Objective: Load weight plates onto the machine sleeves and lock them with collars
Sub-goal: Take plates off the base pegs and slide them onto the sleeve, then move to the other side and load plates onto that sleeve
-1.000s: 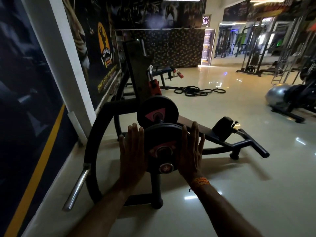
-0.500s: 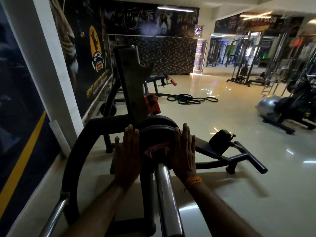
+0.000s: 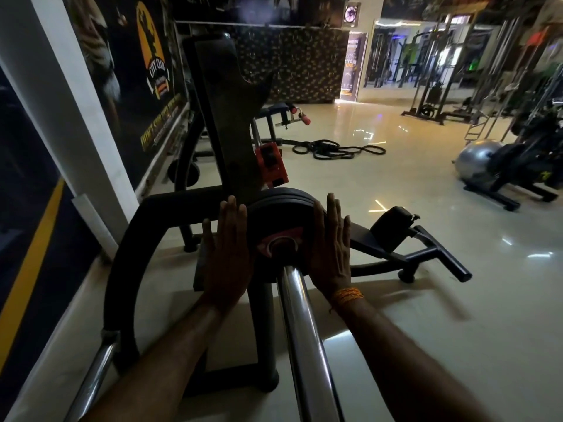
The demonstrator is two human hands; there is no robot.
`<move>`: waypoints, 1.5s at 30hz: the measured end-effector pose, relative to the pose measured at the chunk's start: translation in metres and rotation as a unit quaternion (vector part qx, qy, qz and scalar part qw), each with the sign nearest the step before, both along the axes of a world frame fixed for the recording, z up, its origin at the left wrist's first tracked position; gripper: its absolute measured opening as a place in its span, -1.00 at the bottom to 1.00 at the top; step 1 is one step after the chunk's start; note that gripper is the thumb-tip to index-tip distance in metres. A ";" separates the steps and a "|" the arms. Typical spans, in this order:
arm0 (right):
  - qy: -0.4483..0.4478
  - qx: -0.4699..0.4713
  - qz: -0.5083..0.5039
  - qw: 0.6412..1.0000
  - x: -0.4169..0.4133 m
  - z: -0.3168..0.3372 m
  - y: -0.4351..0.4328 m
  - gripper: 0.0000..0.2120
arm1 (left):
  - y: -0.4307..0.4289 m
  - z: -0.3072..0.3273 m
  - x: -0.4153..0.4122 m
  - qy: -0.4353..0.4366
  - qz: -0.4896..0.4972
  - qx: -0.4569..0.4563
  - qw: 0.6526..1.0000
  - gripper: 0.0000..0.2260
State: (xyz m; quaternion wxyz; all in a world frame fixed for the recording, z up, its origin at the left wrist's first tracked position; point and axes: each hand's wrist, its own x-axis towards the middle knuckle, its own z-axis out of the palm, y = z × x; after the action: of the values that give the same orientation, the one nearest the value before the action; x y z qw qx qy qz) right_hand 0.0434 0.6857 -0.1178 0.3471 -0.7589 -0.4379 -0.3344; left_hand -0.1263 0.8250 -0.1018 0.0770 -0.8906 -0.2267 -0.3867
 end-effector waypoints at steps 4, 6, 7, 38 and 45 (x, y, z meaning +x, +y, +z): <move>0.053 -0.041 0.015 0.998 -0.010 0.010 -0.014 0.01 | -0.006 0.007 -0.009 0.055 0.015 -0.018 0.998 -0.37; 0.080 -0.075 0.034 0.993 -0.019 0.020 -0.028 -0.11 | -0.011 0.013 -0.016 0.069 0.021 -0.044 0.996 -0.39; 0.096 -0.086 0.042 0.991 -0.025 0.026 -0.036 -0.15 | -0.017 0.015 -0.023 0.071 0.020 -0.059 0.996 -0.35; 0.146 -0.058 -0.007 0.988 -0.293 -0.038 -0.407 -0.42 | -0.385 -0.043 -0.278 0.040 -0.056 -0.159 0.985 -0.44; 0.200 -0.087 -0.098 0.971 -0.258 -0.069 -0.473 -0.40 | -0.436 -0.068 -0.213 0.086 -0.124 -0.202 0.968 -0.41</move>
State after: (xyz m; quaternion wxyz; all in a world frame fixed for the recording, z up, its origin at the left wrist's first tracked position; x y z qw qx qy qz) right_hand -0.2145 0.2123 -0.1873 0.3259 -0.8768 -0.3106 -0.1689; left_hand -0.3395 0.3895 -0.1699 -0.1341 -0.9386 -0.1807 -0.2615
